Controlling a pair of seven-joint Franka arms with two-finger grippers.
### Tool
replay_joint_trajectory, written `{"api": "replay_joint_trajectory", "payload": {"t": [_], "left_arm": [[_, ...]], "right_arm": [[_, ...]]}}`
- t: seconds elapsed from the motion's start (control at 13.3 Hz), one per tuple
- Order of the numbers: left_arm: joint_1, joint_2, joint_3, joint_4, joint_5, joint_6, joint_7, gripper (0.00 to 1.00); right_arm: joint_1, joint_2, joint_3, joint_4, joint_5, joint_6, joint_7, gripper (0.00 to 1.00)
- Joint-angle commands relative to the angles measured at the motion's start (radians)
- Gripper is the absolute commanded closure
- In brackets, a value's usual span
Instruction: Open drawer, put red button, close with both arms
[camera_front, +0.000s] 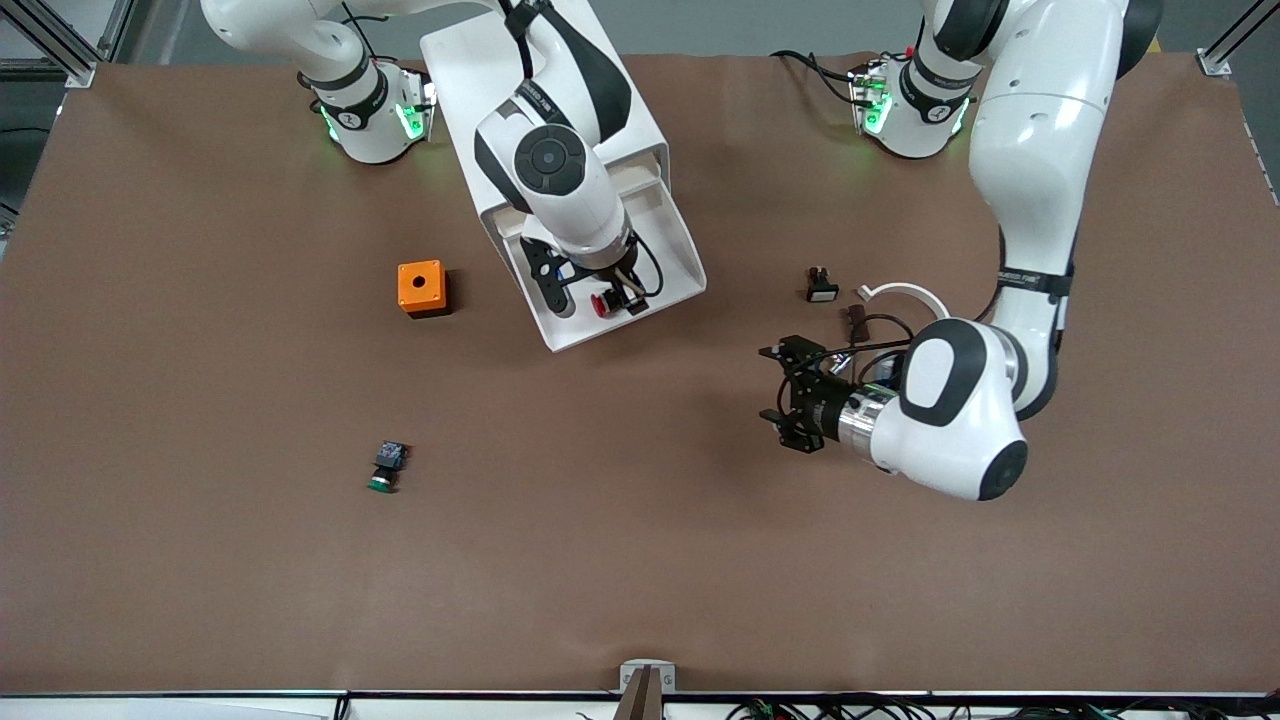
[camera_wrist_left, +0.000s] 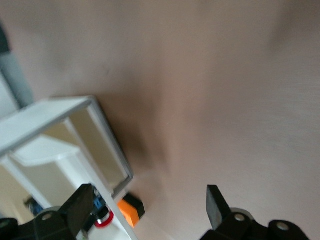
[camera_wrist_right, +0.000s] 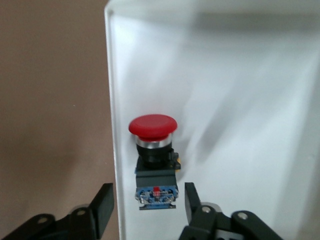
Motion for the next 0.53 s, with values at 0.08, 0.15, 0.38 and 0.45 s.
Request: {"api": "replay_joint_trajectory", "payload": {"t": [0.08,0.15,0.38,0.45], "left_arm": [[-0.012,-0.111,0.005,-0.019,0.219,-0.017,0.217,0.0],[-0.02,-0.121,0.003,-0.019,0.265,-0.017,0.247,0.0],[-0.038,-0.121,-0.009,-0.02,0.36,-0.015,0.447,0.0],[-0.046,-0.121,-0.011,-0.022,0.379,-0.017,0.54,0.0]], "right_arm": [[-0.099,-0.03,-0.022,0.086,-0.053,-0.09,-0.112,0.0],[-0.14,-0.042,-0.022,0.107,-0.053,-0.14,-0.2,0.0],[-0.262,-0.109,-0.021,0.111,-0.053,-0.193,-0.462,0.0],[-0.3,-0.125,-0.021,0.114,-0.052,-0.216,-0.533,0.0]]}}
